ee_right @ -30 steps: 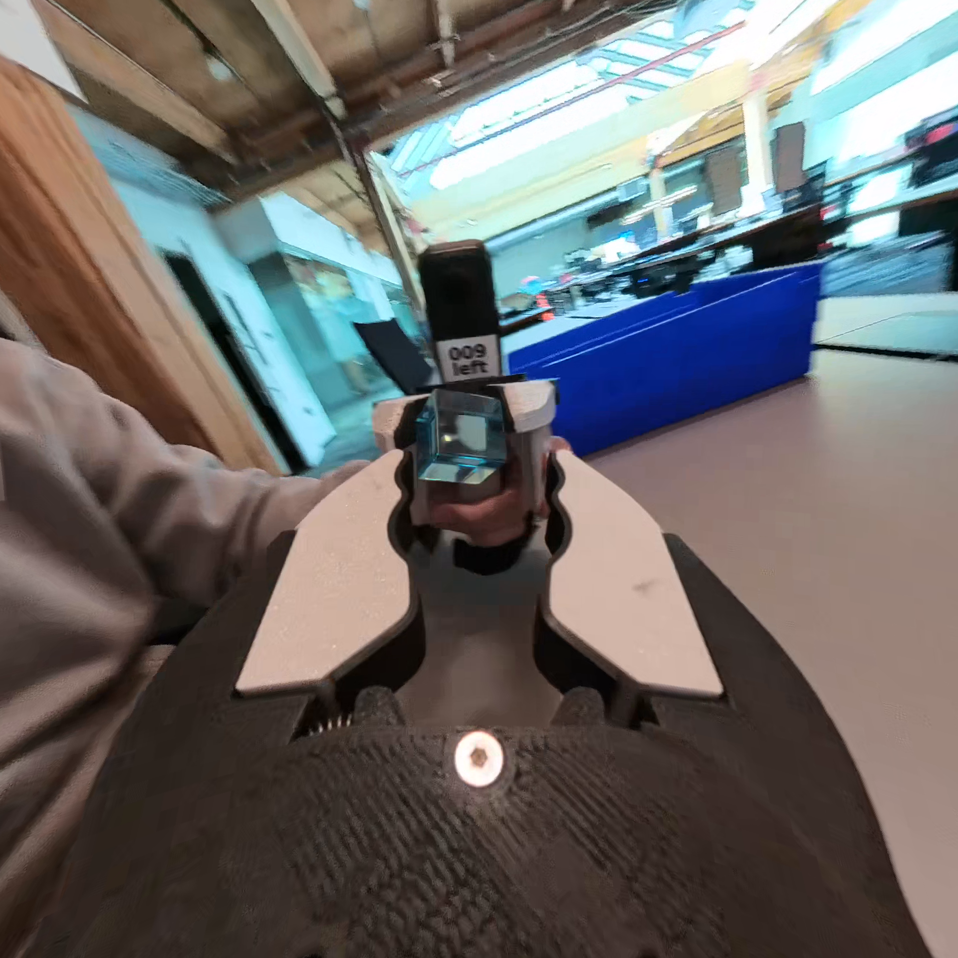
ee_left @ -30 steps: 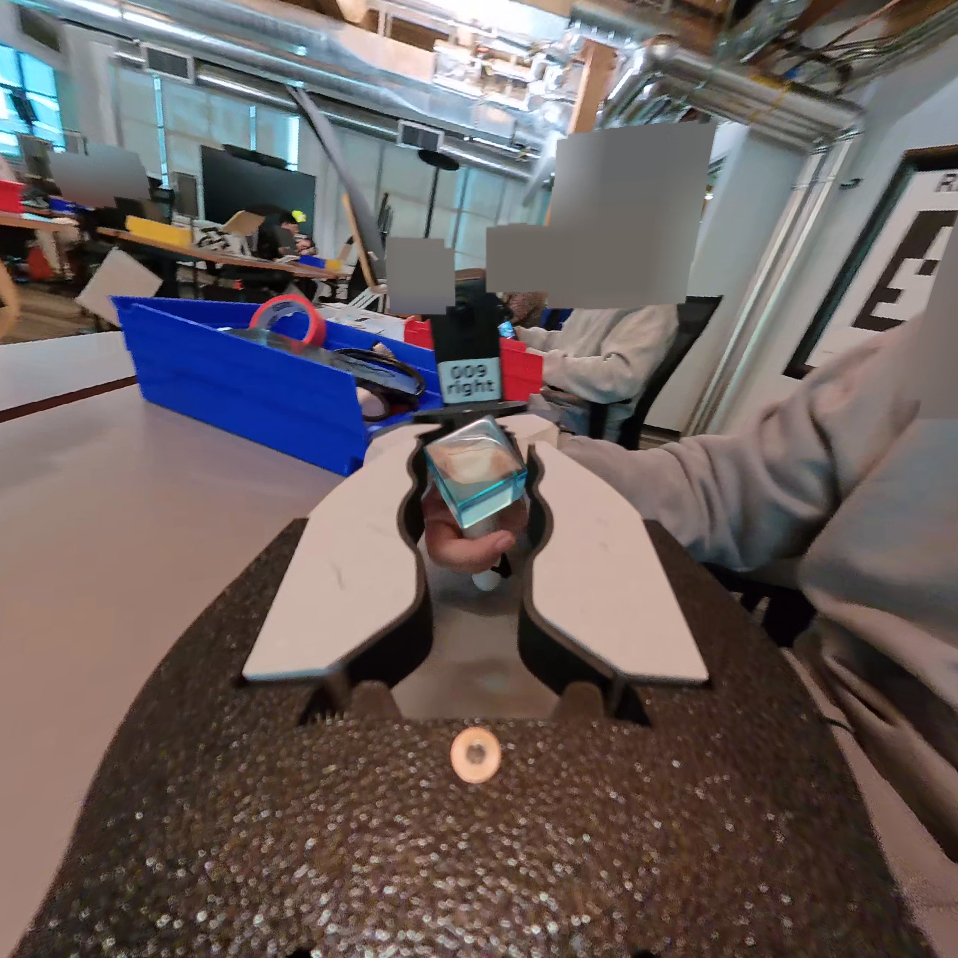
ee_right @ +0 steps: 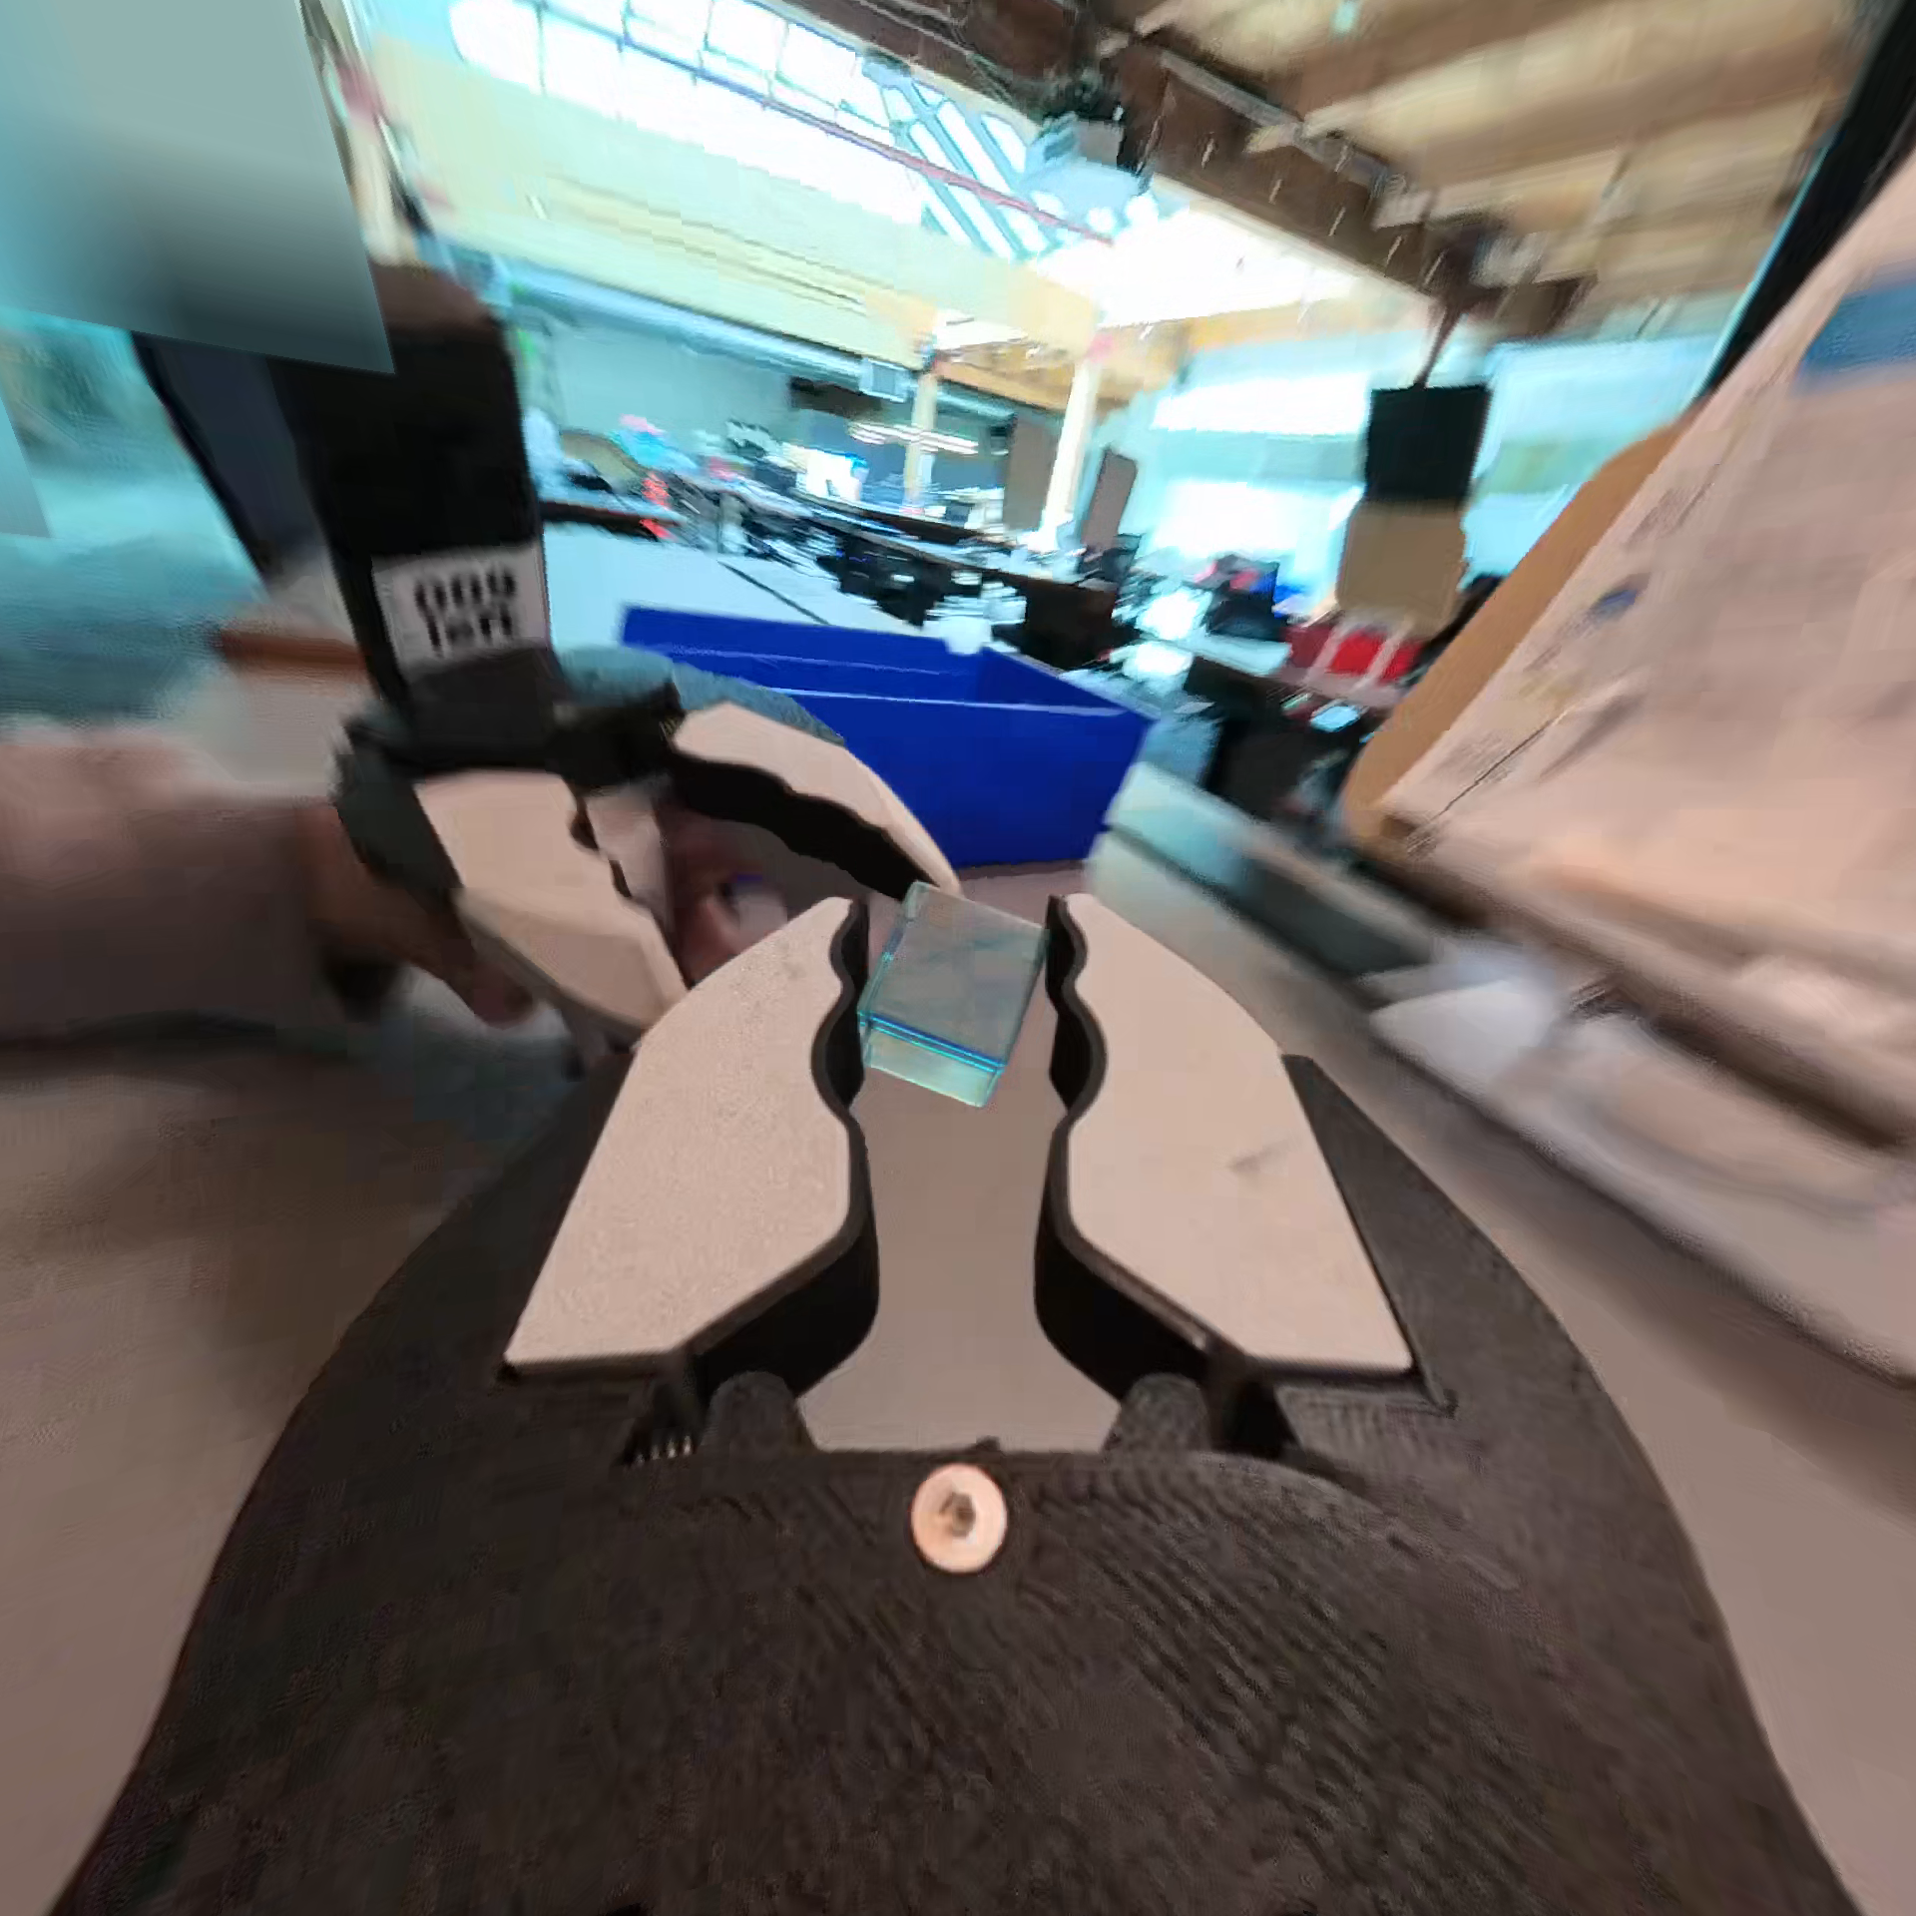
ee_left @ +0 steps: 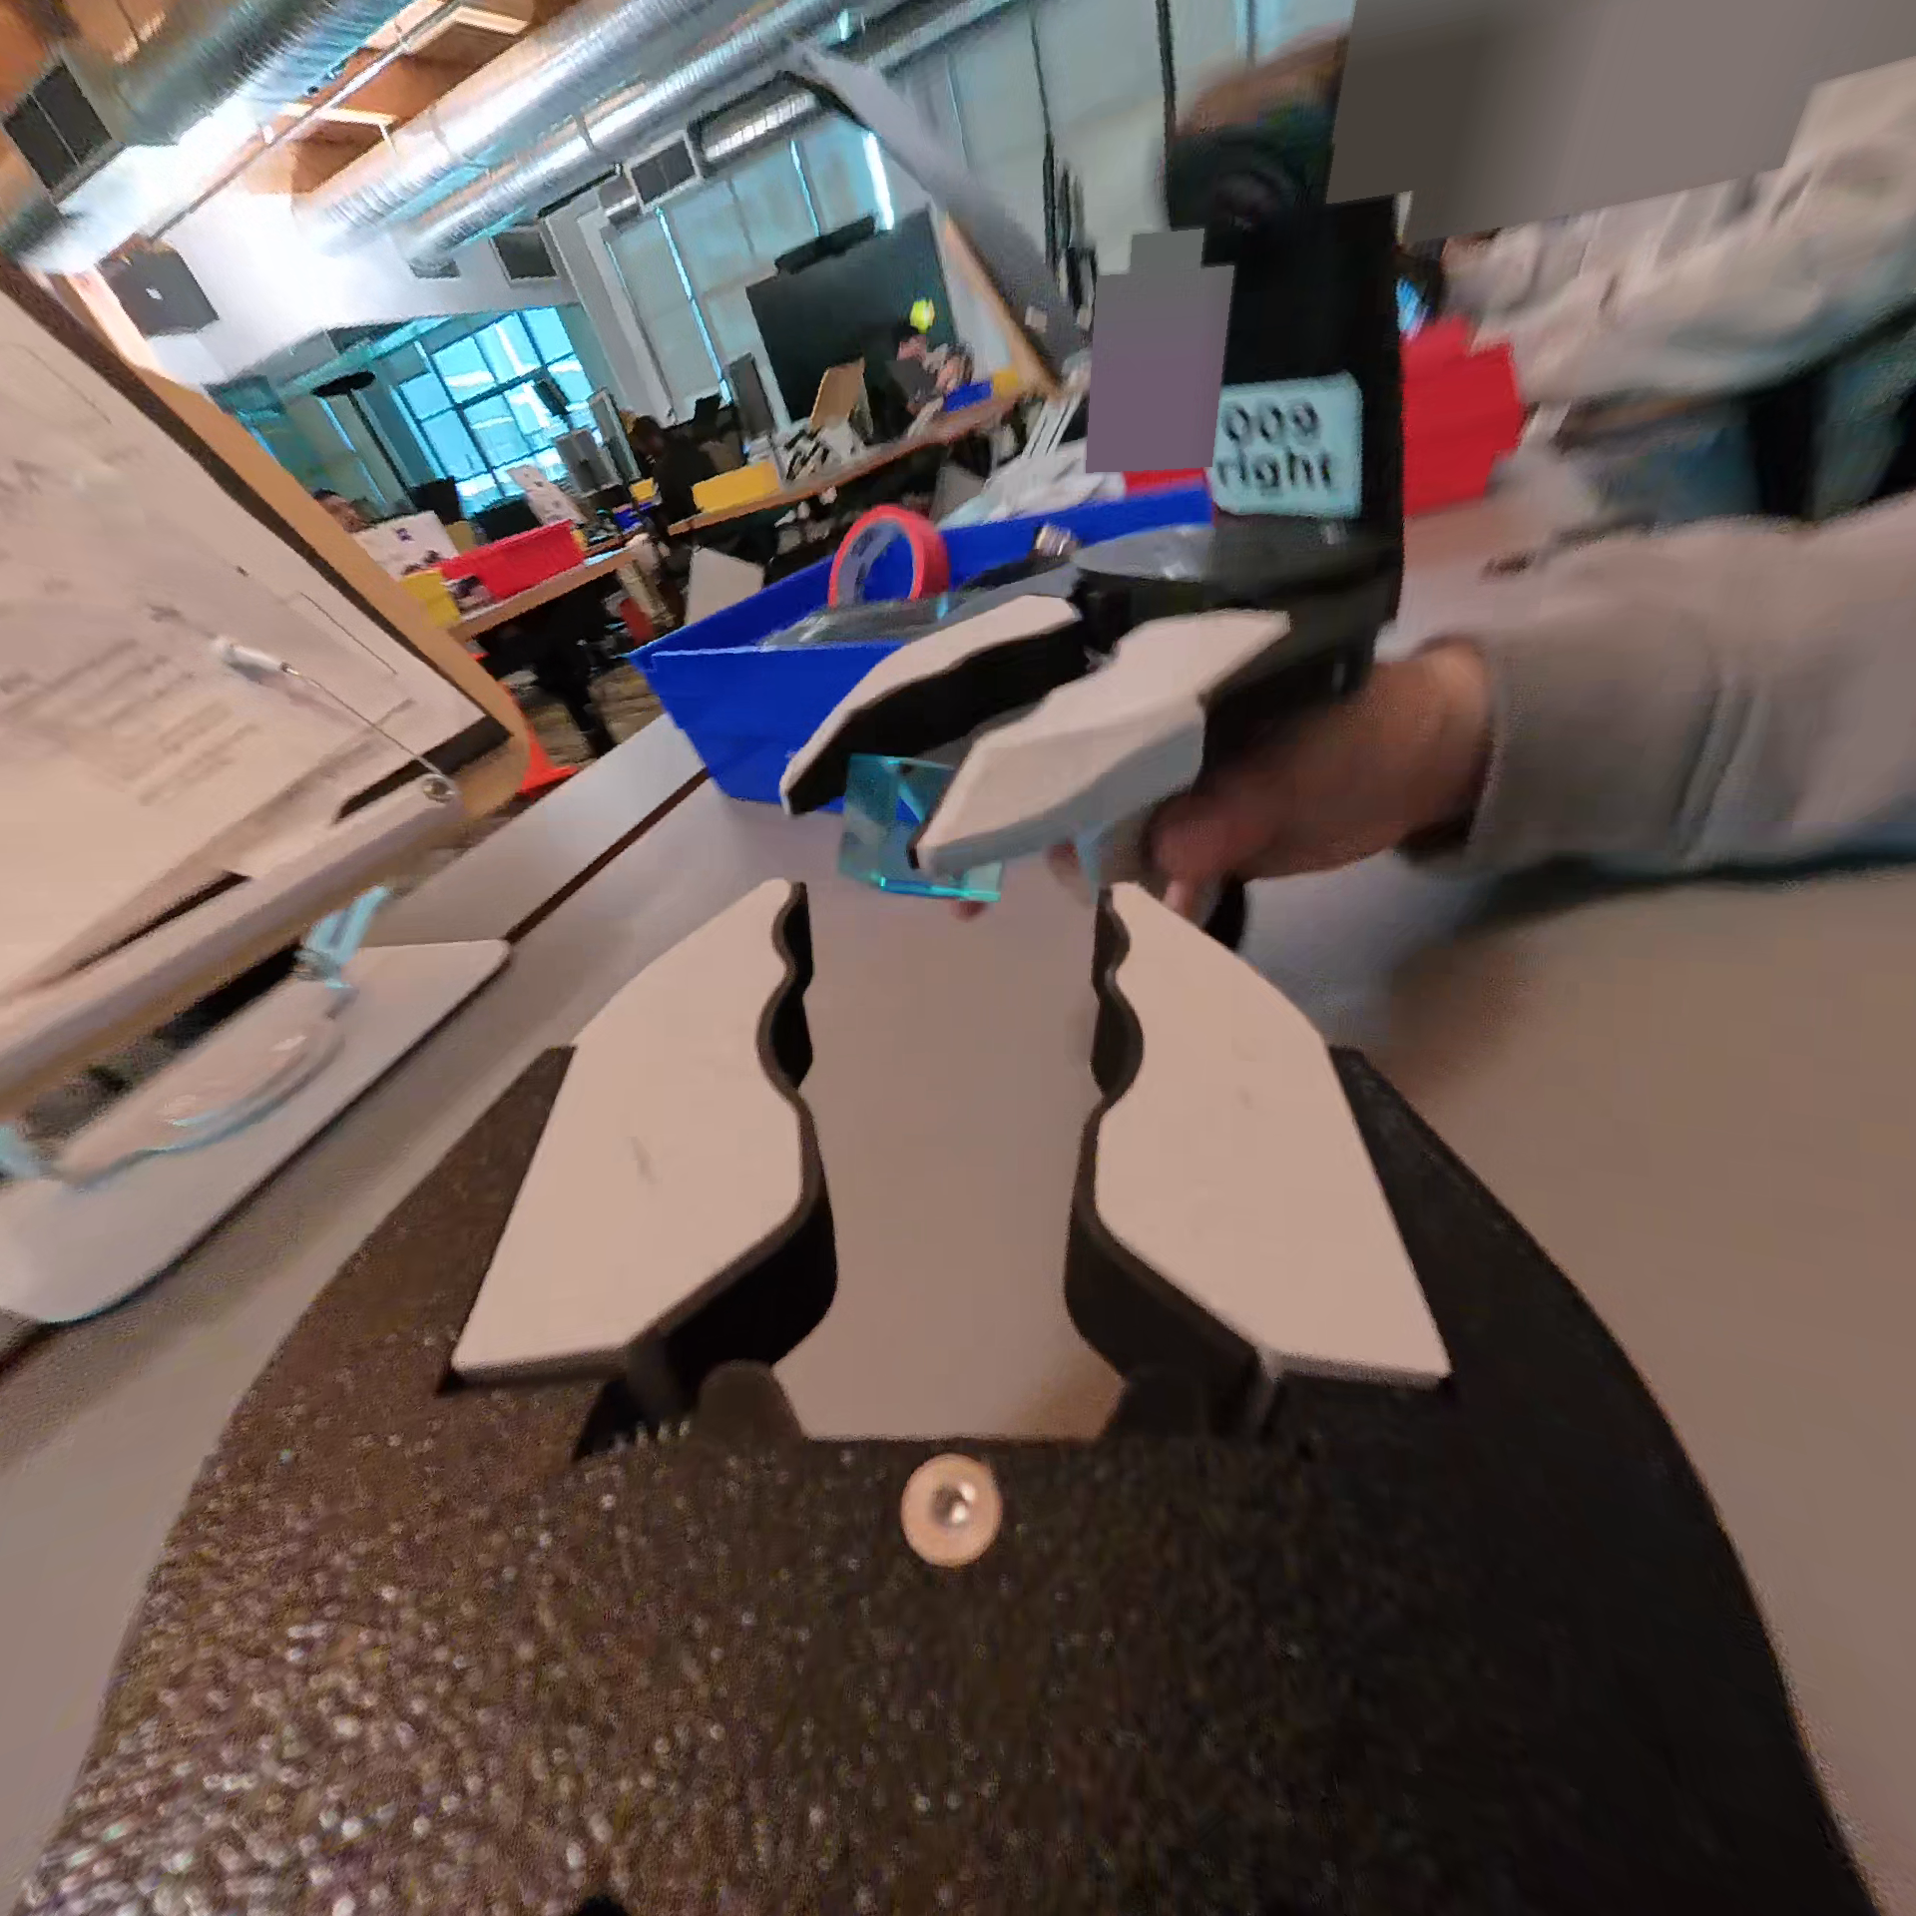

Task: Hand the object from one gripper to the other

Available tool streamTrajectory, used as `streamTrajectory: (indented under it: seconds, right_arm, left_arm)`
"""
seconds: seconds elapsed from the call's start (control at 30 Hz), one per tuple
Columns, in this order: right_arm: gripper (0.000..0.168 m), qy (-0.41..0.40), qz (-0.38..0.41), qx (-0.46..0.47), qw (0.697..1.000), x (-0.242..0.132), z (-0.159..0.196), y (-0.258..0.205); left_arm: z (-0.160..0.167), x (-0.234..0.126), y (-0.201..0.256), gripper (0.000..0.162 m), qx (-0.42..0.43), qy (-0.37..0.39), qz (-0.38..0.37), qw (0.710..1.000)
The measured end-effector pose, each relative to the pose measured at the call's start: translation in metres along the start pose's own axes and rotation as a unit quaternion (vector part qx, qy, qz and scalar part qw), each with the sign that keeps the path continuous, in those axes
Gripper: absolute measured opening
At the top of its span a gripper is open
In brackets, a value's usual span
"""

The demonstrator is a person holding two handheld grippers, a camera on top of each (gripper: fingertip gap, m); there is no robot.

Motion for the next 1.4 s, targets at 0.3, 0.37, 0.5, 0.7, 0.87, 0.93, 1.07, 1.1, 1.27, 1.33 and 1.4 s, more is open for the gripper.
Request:
streamTrajectory:
  seconds: [0.3,0.37,0.5,0.7,0.87,0.93,1.07,1.1,1.27,1.33,1.4]
  right_arm:
    - [0.033,-0.026,0.018,-0.451,0.892,0.002,-0.003,-0.038]
    - [0.032,-0.030,0.007,-0.464,0.885,0.003,0.000,-0.042]
    - [0.032,-0.046,-0.006,-0.491,0.870,0.004,0.005,-0.044]
    - [0.032,-0.076,0.003,-0.515,0.854,0.005,0.011,-0.042]
    - [0.048,-0.041,0.006,-0.316,0.948,0.003,0.003,-0.032]
    - [0.057,-0.033,0.006,-0.202,0.979,0.003,0.000,-0.023]
    - [0.065,-0.026,-0.021,0.034,0.999,0.004,0.002,-0.012]
    - [0.064,-0.023,-0.023,0.074,0.997,0.005,0.003,-0.009]
    - [0.051,-0.014,-0.049,0.189,0.981,0.006,0.007,-0.011]
    - [0.035,-0.033,-0.061,0.184,0.980,0.007,0.012,-0.015]
    - [0.028,-0.040,-0.069,0.165,0.983,0.007,0.013,-0.018]
  left_arm:
    - [-0.009,-0.003,0.013,0.052,-0.269,0.023,0.157,0.950]
    - [-0.006,-0.002,0.019,0.051,-0.294,0.007,0.190,0.937]
    - [0.006,0.003,0.020,0.043,-0.241,-0.031,0.157,0.957]
    - [0.016,0.006,0.015,0.029,-0.196,-0.063,0.122,0.971]
    - [0.008,0.003,-0.002,0.028,-0.156,-0.028,0.056,0.986]
    - [0.006,-0.001,-0.015,0.028,-0.105,-0.023,-0.001,0.994]
    - [0.010,-0.006,-0.029,0.028,0.065,-0.063,-0.104,0.991]
    - [0.011,-0.006,-0.030,0.029,0.117,-0.076,-0.129,0.982]
    - [0.012,0.001,-0.018,0.029,0.345,-0.122,-0.174,0.914]
    - [0.011,0.003,-0.014,0.028,0.380,-0.124,-0.181,0.898]
    - [0.012,0.003,-0.014,0.028,0.388,-0.129,-0.186,0.894]
Point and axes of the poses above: each gripper's, where its closed fingertips meet, x out along the fingers, z out of its underside, y = z × x across the jaws, the point moved 2 cm from there along -x, back along the fingers, and after that the axes turned 6 degrees about -x, right-handed, at the moved point
